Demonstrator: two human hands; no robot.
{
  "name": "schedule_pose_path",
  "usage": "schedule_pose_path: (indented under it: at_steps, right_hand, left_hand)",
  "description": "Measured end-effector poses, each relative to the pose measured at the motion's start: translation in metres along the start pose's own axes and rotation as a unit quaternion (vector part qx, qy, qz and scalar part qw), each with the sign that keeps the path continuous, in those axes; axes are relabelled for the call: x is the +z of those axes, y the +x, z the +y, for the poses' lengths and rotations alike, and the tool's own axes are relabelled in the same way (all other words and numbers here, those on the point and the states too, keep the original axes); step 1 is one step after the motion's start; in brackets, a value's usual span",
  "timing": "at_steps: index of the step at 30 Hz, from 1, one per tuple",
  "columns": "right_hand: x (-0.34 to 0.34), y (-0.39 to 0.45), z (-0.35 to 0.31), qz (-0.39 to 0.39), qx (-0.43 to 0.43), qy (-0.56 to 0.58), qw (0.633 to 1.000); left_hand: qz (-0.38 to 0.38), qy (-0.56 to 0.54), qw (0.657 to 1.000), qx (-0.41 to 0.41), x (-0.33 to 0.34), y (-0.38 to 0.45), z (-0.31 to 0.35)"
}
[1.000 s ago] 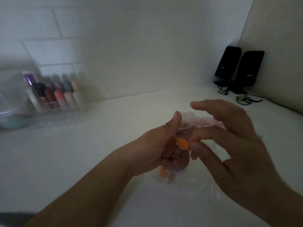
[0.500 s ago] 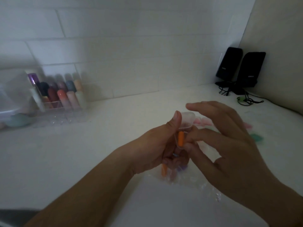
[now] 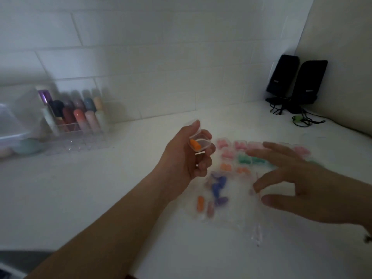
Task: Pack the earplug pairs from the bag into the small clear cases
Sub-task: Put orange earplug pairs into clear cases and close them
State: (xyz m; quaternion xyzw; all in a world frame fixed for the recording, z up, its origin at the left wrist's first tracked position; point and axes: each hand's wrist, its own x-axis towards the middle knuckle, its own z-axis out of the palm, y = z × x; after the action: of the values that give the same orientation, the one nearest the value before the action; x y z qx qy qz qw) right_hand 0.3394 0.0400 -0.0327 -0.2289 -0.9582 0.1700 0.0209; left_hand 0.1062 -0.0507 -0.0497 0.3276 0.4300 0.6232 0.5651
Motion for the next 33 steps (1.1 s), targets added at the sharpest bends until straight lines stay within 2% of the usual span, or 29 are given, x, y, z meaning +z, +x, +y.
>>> schedule_pose_path:
  at_steps: [4, 5, 7, 10, 12, 20, 23, 29, 33]
  right_hand:
    - [0.001, 0.002, -0.006, -0.075, -0.012, -0.001, 0.997]
    - [0.003, 0.003, -0.009, -0.071, -0.024, -0.002, 0.997]
    - [0.016, 0.009, -0.015, -0.015, -0.048, -0.009, 0.999]
    - [0.042, 0.021, -0.034, 0.088, -0.035, 0.005, 0.996]
    - [0.055, 0.027, -0.044, 0.116, -0.021, -0.011, 0.993]
    - [0.058, 0.032, -0.059, 0.1, 0.064, -0.102, 0.988]
    - [0.057, 0.032, -0.06, 0.111, 0.065, -0.142, 0.981]
    - [0.068, 0.034, -0.059, 0.078, 0.002, -0.067, 0.995]
    - [0.075, 0.037, -0.056, 0.087, -0.016, -0.026, 0.996]
  left_hand:
    - [0.071, -0.017, 0.997, 0.006, 0.003, 0.004, -0.009]
    - [0.084, -0.017, 0.996, 0.008, 0.004, 0.005, -0.011]
    - [0.104, -0.019, 0.994, 0.014, 0.006, 0.007, -0.014]
    - [0.106, -0.022, 0.994, 0.007, 0.008, 0.009, -0.016]
    - [0.106, -0.028, 0.994, 0.003, 0.009, 0.009, -0.018]
    - [0.127, -0.07, 0.989, -0.004, 0.005, 0.012, -0.02]
    - [0.133, -0.072, 0.988, -0.005, 0.005, 0.013, -0.02]
    - [0.149, -0.093, 0.984, -0.003, 0.008, 0.012, -0.021]
    - [0.15, -0.094, 0.984, -0.001, 0.008, 0.012, -0.019]
